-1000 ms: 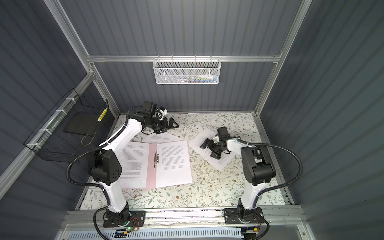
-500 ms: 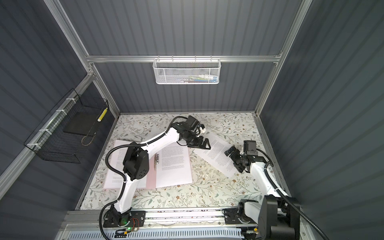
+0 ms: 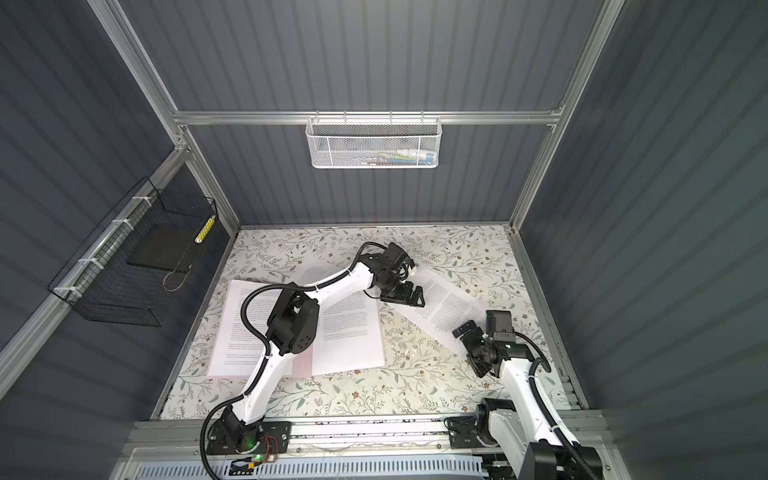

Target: Put the files into the folder

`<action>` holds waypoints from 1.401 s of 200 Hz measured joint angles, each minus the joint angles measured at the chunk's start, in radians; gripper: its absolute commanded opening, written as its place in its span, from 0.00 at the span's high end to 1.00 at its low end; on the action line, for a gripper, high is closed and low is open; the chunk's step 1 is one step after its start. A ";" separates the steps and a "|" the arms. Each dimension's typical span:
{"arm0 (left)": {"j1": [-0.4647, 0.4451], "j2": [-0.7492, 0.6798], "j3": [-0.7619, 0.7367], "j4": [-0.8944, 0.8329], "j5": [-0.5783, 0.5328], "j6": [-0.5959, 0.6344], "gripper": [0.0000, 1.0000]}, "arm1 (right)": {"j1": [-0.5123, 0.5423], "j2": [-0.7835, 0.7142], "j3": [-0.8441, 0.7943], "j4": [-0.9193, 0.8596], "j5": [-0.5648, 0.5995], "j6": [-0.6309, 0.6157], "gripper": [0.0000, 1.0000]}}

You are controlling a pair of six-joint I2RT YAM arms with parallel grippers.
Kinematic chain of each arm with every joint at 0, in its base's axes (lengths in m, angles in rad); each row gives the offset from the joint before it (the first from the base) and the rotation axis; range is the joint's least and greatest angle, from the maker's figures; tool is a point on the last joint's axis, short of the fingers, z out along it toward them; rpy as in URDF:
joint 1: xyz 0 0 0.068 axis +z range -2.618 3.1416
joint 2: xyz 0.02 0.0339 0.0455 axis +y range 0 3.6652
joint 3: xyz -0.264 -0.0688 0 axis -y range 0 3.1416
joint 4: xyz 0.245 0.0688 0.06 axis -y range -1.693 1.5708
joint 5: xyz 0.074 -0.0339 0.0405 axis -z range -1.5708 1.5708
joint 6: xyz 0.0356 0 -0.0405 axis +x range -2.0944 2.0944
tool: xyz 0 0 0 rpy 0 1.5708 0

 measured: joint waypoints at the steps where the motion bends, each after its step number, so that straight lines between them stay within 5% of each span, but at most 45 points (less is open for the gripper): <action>1: 0.000 0.000 -0.002 0.001 0.000 -0.001 0.00 | 0.000 0.003 -0.002 0.001 0.000 0.002 0.01; 150: -0.084 -0.123 -0.240 0.156 -0.033 -0.159 0.00 | 0.160 0.248 0.011 0.410 -0.030 0.242 0.01; 280: -0.088 -0.153 -0.311 0.246 -0.044 -0.273 0.00 | 0.338 0.125 -0.124 0.599 0.221 0.575 0.01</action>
